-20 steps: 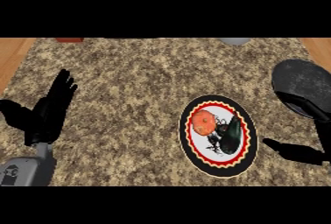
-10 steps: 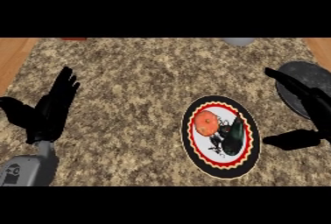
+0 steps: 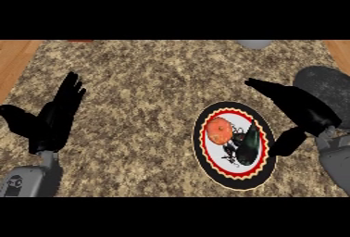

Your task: Pick the squash from the plate and place it in the pan

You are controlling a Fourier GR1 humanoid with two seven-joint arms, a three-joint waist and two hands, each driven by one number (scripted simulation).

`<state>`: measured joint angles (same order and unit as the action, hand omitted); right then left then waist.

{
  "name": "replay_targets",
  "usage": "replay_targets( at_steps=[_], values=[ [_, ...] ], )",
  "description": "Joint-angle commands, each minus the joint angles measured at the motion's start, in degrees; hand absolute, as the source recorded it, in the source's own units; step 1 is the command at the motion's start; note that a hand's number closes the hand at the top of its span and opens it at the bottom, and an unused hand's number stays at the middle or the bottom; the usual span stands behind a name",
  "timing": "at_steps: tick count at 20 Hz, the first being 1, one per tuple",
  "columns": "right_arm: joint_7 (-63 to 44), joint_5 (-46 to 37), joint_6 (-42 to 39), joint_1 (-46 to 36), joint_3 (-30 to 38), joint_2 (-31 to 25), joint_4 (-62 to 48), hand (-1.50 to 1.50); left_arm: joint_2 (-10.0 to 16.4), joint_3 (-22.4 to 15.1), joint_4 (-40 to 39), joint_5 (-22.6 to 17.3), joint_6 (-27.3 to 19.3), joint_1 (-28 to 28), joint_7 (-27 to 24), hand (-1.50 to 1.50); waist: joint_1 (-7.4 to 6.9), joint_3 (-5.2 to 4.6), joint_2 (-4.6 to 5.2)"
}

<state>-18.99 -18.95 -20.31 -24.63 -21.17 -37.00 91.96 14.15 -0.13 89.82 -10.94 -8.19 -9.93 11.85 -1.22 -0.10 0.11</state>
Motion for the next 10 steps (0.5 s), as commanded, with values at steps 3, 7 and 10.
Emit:
replay_targets(
  at_steps=[3,7,10],
  values=[
    [-5.0,0.0,-11.3,-3.6,-3.0,2.3,-1.5,-1.50,-2.2,-0.7,-0.5,2.2,-2.5,-2.1,1.1,0.00,1.02,0.07,-0.09],
    [-8.8,-6.1,-11.6,-3.0,-6.2,7.2,0.4,-1.50,1.7,3.5,0.4,-1.2,2.2,-1.3,2.9,0.00,1.09,0.08,-0.13],
    [-9.0,-8.9,-14.7,-3.9,-6.5,3.6,1.9,-1.50,-2.7,-0.4,0.4,2.4,-0.7,2.0,-0.8,0.00,1.13,0.08,-0.15]
  ],
)
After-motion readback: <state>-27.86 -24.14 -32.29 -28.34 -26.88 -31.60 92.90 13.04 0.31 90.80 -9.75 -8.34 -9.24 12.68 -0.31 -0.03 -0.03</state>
